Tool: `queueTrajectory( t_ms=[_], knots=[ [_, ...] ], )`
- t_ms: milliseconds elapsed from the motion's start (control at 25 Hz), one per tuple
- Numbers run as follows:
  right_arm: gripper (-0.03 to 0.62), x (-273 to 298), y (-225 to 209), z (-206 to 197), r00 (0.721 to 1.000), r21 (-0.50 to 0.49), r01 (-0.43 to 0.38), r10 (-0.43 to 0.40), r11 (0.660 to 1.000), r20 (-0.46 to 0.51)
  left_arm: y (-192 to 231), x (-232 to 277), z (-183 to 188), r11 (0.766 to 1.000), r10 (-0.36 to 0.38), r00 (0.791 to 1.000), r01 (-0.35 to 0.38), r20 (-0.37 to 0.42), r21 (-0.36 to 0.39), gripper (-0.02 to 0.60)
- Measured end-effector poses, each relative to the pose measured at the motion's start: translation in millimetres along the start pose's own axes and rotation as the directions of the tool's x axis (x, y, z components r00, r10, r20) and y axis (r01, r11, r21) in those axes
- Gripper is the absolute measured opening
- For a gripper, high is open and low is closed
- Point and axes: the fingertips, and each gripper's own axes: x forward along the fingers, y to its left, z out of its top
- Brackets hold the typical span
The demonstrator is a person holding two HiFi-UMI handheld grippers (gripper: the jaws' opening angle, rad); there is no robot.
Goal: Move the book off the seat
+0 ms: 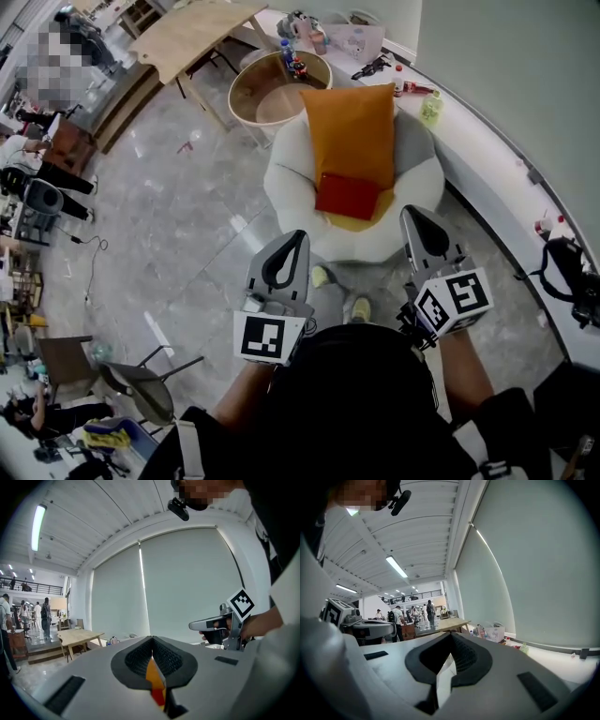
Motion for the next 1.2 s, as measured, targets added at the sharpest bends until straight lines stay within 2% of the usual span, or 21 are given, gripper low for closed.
queueTrajectory(
  t_ms=[360,1200],
  knots=[
    [0.009,27.2,-7.0,1.0,1.000,-0.006,0.015,-0.015,1.000,-0.008,20.3,25.5,-2.0,0.999,-0.028,1.000,0.028,0.012,-0.020,0.011],
    [0.009,182.4,-25.4,3.0,0.995,-0.008,0.013,-0.014,1.000,-0.094,141.5,132.7,-25.5,0.996,-0.049,0.998,0.047,-0.024,-0.072,0.011]
  ],
)
